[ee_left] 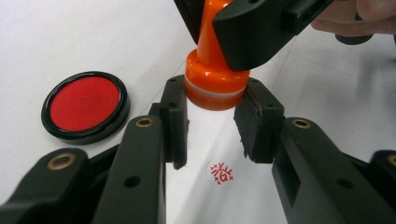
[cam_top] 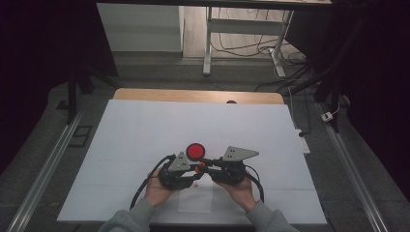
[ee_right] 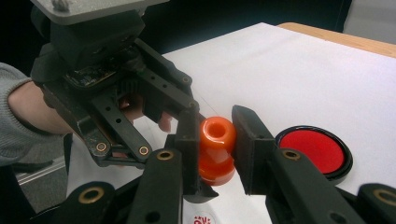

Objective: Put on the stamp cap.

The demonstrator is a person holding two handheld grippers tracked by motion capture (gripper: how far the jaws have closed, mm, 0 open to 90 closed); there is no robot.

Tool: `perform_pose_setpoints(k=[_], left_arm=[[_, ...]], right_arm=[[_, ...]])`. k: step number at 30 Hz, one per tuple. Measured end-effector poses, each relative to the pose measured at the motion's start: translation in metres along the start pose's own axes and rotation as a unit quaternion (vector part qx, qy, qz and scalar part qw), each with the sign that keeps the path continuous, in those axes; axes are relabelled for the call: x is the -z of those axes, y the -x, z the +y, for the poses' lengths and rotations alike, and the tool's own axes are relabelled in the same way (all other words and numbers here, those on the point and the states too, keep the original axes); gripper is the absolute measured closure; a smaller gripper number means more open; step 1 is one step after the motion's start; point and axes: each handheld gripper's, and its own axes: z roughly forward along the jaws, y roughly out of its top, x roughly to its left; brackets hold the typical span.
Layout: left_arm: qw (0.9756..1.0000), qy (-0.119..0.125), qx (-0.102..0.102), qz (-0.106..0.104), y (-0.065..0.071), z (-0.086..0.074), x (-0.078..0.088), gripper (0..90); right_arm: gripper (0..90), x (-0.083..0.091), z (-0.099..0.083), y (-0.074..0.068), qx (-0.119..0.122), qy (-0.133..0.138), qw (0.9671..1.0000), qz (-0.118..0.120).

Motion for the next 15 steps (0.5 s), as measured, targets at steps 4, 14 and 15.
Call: perform_pose_setpoints(k=[4, 14, 15], left_arm=[[0.9999, -0.004, -0.008, 0.006, 0.0012, 0.0001, -0.0003, 65.6], [0.9999, -0.003, -0.010, 0.013, 0.0034, -0.0003, -0.0008, 65.8], [0.9999, -0.002, -0.009, 0.013, 0.0035, -0.0004, -0.0007, 65.8]], right_arm=[[72.7, -0.0004, -0.0004, 0.0002, -0.002, -0.002, 1.0000, 0.001], [73.1, -0.0012, -0.0014, -0.0008, 0.002, -0.002, 1.0000, -0.002], [73.2, -0.0011, -0.0015, -0.0010, 0.004, -0.002, 1.0000, -0.002]])
